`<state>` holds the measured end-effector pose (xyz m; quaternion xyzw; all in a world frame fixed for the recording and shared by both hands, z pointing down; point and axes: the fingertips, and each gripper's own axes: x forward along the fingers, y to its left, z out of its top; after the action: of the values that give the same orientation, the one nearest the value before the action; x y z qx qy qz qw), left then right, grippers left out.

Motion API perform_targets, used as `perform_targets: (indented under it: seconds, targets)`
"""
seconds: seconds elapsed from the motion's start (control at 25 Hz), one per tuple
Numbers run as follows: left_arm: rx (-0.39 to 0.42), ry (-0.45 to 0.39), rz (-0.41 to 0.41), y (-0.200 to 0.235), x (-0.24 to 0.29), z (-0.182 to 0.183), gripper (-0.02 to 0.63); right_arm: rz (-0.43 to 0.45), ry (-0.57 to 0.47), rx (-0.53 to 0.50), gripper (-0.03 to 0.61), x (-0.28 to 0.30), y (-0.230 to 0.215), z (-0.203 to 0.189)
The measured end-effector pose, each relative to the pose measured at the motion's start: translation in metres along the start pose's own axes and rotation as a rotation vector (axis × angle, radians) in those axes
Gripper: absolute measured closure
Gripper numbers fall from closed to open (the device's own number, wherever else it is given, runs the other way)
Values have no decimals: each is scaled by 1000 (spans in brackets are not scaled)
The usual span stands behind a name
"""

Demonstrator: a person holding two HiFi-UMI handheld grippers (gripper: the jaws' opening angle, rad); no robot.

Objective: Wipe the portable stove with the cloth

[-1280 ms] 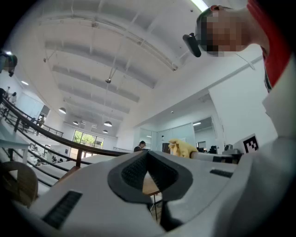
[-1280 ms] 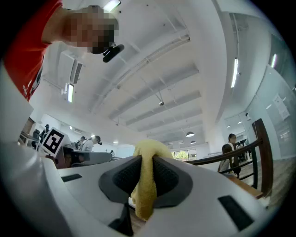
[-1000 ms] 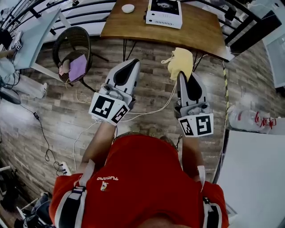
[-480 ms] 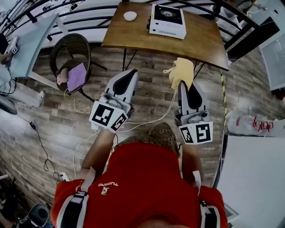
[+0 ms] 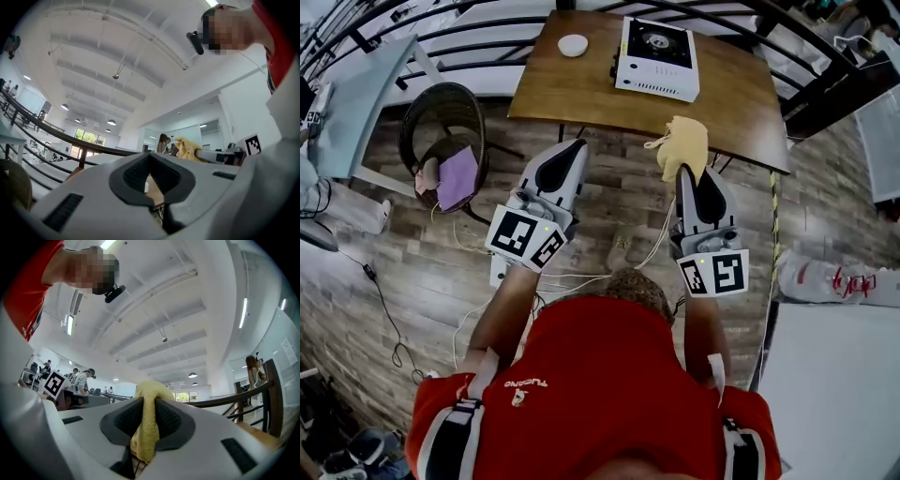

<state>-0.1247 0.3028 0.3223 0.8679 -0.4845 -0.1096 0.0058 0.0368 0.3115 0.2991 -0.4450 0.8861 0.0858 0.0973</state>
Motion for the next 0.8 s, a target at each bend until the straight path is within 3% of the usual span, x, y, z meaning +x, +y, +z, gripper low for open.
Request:
perform_targets:
  seconds: [0.44, 0.8]
  targets:
    - [11, 105, 71, 86, 160, -51, 604, 55, 62, 26, 494, 130, -112, -56]
    - [-1, 191, 115, 130, 247, -91, 604, 123, 134, 16, 492, 207, -154, -100]
